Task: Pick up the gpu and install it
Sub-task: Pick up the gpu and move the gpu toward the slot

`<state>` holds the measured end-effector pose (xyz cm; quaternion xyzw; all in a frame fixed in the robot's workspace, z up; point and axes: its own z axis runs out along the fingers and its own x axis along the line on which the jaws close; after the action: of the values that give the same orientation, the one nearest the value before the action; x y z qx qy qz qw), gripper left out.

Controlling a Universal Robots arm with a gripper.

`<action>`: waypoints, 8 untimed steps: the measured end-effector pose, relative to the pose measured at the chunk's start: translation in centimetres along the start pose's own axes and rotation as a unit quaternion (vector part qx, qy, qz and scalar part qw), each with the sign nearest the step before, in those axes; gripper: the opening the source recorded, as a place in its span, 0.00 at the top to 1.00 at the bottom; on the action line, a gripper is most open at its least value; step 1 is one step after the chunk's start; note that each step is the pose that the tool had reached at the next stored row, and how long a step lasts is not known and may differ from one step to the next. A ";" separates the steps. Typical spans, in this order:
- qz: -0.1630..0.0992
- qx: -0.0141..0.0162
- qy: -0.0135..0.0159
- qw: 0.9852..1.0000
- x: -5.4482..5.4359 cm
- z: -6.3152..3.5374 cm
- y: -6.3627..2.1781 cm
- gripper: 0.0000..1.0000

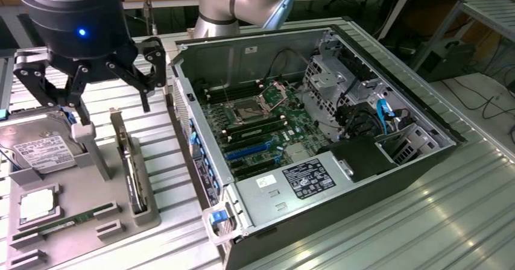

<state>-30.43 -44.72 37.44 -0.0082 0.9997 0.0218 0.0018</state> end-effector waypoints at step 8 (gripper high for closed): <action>0.000 0.000 0.000 1.000 1.1 0.14 -2.34 0.22</action>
<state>-31.53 -47.06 37.19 -0.0083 0.9997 0.0220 0.0018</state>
